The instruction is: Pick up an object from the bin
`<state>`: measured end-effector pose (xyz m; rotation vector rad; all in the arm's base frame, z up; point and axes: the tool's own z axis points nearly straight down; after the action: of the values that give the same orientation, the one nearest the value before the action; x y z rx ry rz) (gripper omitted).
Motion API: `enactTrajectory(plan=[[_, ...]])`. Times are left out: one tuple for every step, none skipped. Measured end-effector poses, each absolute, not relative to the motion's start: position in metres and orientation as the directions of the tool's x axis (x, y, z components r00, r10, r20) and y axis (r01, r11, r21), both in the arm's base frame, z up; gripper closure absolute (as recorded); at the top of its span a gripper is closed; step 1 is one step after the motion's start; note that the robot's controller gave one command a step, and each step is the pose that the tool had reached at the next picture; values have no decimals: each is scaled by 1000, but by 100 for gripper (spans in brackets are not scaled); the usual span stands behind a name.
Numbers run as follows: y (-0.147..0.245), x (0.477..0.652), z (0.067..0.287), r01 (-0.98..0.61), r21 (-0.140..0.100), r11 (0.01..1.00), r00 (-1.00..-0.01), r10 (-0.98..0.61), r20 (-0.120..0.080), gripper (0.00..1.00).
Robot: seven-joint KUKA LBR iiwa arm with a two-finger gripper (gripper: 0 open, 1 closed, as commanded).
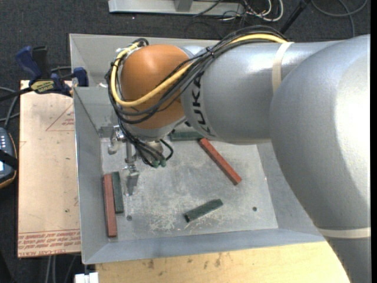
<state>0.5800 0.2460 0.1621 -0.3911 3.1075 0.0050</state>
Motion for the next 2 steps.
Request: enactTrajectory(plan=[[247,590,134,-416,1,909,-909,-416,3,0],[248,595,152,-466,1,885,-885,-466,-5,0]])
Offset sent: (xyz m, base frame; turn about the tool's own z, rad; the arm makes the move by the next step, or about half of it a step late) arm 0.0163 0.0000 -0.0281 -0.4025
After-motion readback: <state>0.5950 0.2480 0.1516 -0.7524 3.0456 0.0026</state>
